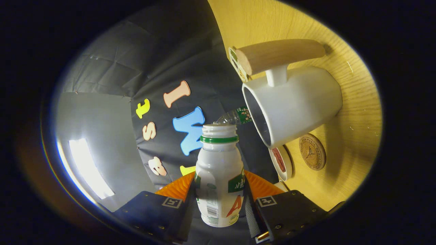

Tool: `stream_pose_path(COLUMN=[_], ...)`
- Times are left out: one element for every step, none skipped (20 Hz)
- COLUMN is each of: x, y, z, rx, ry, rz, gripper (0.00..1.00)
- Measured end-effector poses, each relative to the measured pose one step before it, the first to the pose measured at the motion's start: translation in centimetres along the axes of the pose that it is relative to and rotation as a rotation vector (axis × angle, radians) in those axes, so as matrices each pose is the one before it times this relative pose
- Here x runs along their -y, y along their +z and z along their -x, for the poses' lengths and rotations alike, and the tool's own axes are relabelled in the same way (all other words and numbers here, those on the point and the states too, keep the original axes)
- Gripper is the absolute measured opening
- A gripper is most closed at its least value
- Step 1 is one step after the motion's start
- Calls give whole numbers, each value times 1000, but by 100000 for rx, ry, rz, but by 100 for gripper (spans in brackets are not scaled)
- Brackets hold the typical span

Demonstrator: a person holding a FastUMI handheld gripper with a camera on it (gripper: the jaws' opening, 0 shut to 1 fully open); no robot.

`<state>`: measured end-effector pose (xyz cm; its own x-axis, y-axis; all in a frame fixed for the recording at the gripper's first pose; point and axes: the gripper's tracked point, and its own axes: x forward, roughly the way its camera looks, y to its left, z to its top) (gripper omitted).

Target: Take the bottle from table, then pour the juice into the cup, finally place the bottle on the coaster

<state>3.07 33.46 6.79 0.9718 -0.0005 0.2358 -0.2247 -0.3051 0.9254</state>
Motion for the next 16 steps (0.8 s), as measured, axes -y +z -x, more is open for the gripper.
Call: stream_pose_path(x=[255,241,254,198,124,354,201,197,-11,-90,161,254,151,-38,-322,9], y=[-2,27,-65,-84,22,9,-13,60,59,-19,-55,-150,-319,-24,-6,-129], z=[-10,-70,15,-13,8,5,-31,31,172,-70,-36,-87,26,95,-72,-115], rx=[-321,-384,-383,-388,-182,-75,-234,-43,518,-2,-346,-326,-774,66,39,-541], ry=[-1175,-978,-920,-686,-669,-871,-767,-364,495,-3,-842,-1419,-1545,-178,223,-526], rz=[2705,2603,2262,2346,1681,1586,1306,1220,1350,2186,2778,3763,3520,2798,2388,2397], gripper=[65,65,65,65,65,65,65,65,65,65,65,65,65,65,65,65])
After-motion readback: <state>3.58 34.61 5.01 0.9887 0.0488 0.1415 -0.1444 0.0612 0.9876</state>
